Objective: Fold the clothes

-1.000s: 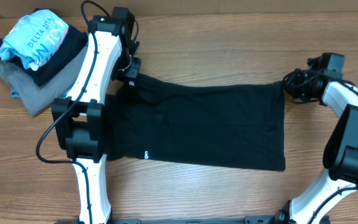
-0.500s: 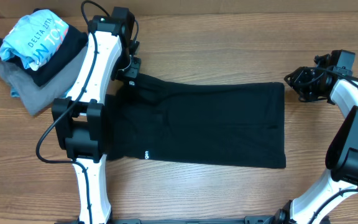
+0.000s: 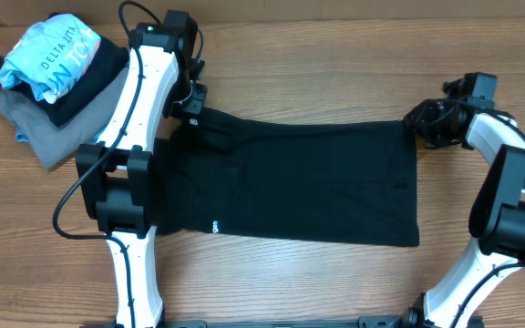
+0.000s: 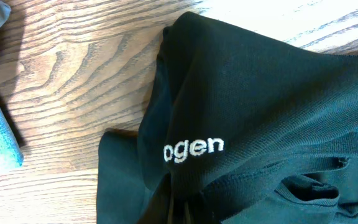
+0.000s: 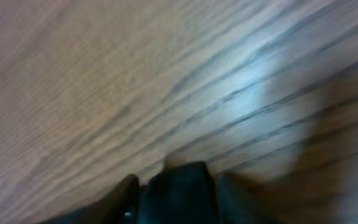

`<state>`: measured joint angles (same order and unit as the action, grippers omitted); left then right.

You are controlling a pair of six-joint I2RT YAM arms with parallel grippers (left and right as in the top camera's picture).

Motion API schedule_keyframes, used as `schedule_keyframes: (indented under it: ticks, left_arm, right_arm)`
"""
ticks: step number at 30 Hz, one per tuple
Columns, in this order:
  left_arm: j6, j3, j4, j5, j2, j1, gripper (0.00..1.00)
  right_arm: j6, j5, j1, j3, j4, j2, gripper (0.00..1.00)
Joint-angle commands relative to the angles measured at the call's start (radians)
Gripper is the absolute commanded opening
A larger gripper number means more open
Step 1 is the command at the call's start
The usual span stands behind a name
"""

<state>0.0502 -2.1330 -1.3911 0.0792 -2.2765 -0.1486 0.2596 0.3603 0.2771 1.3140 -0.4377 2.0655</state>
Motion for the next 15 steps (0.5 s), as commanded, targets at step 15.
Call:
schedule_keyframes:
  ticks: [15]
  left_arm:
    - [-0.032, -0.092, -0.072, 0.007, 0.004, -0.001, 0.04]
  right_arm:
    - [0.001, 0.0, 0.033, 0.024, -0.029, -0.128, 0.04]
